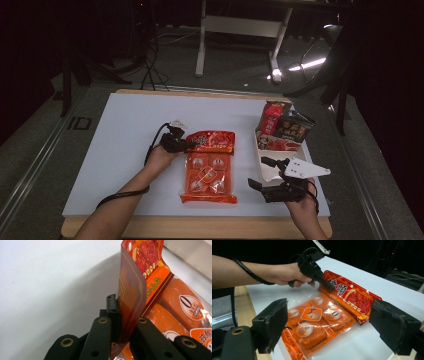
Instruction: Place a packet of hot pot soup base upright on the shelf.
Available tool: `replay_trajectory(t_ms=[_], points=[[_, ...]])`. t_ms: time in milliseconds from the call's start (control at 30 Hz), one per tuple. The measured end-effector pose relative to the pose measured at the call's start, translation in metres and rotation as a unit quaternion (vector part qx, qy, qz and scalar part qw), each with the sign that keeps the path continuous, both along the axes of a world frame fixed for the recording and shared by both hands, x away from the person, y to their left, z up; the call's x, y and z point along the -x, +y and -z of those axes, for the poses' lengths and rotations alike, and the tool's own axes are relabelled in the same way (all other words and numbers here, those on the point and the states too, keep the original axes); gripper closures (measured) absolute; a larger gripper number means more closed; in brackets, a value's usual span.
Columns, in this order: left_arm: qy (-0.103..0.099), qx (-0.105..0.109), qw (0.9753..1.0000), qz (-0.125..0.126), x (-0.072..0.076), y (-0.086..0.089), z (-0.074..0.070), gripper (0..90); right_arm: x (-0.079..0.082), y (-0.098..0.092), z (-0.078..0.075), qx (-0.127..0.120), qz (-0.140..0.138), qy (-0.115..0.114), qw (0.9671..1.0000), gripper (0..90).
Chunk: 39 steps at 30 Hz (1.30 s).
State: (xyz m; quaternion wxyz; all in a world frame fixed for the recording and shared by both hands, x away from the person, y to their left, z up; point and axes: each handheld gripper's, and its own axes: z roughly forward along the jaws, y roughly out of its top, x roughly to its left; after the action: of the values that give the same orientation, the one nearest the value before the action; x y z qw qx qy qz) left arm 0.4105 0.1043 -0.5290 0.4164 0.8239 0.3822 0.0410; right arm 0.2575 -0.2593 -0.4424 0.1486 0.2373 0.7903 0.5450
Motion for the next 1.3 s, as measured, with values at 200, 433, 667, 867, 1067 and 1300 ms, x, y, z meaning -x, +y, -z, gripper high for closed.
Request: replay_trajectory(t_ms=[200, 433, 667, 867, 1067, 1300], points=[[-0.008, 0.010, 0.9999, 0.002, 0.004, 0.002, -0.010, 89.6, 0.000, 0.000, 0.000, 0.001, 0.004, -0.003, 1.0000, 15.8], [-0.019, 0.016, 0.9997, 0.006, 0.009, 0.003, -0.023, 89.6, 0.001, -0.001, -0.002, 0.003, 0.009, -0.011, 0.9999, 15.8], [-0.024, 0.022, 0.9994, 0.011, 0.014, 0.004, -0.035, 89.6, 0.001, -0.001, -0.002, 0.007, 0.010, -0.013, 0.9998, 15.6], [-0.032, 0.027, 0.9990, 0.018, 0.019, 0.004, -0.044, 89.6, 0.000, 0.000, -0.001, 0.008, 0.008, -0.012, 0.9999, 13.8], [-0.042, 0.035, 0.9982, 0.027, 0.026, 0.004, -0.055, 89.6, 0.001, -0.001, -0.003, 0.014, 0.019, -0.027, 0.9993, 13.1], [-0.057, 0.041, 0.9966, 0.044, 0.038, 0.004, -0.071, 89.6, 0.001, -0.002, -0.005, 0.005, 0.012, -0.018, 0.9998, 15.8]])
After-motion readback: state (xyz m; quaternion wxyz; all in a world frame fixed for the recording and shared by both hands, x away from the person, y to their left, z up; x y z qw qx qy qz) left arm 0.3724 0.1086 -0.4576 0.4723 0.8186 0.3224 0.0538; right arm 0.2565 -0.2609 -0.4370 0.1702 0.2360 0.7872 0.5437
